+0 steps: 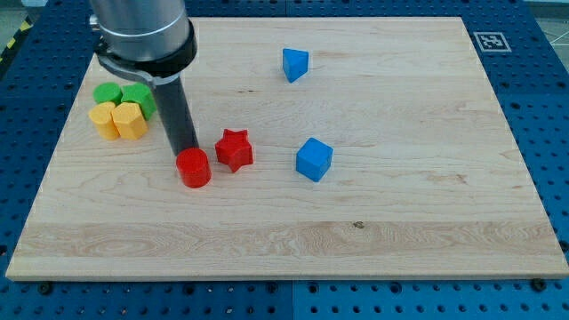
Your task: Slide the red circle along with the red star towards the center
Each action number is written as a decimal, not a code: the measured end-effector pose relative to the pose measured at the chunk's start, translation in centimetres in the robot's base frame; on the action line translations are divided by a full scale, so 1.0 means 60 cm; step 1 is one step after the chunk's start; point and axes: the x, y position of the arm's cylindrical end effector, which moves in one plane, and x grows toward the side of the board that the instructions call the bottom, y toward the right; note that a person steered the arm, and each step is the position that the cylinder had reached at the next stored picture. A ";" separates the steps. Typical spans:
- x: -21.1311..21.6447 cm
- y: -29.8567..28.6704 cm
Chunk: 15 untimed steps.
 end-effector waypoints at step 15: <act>0.046 0.070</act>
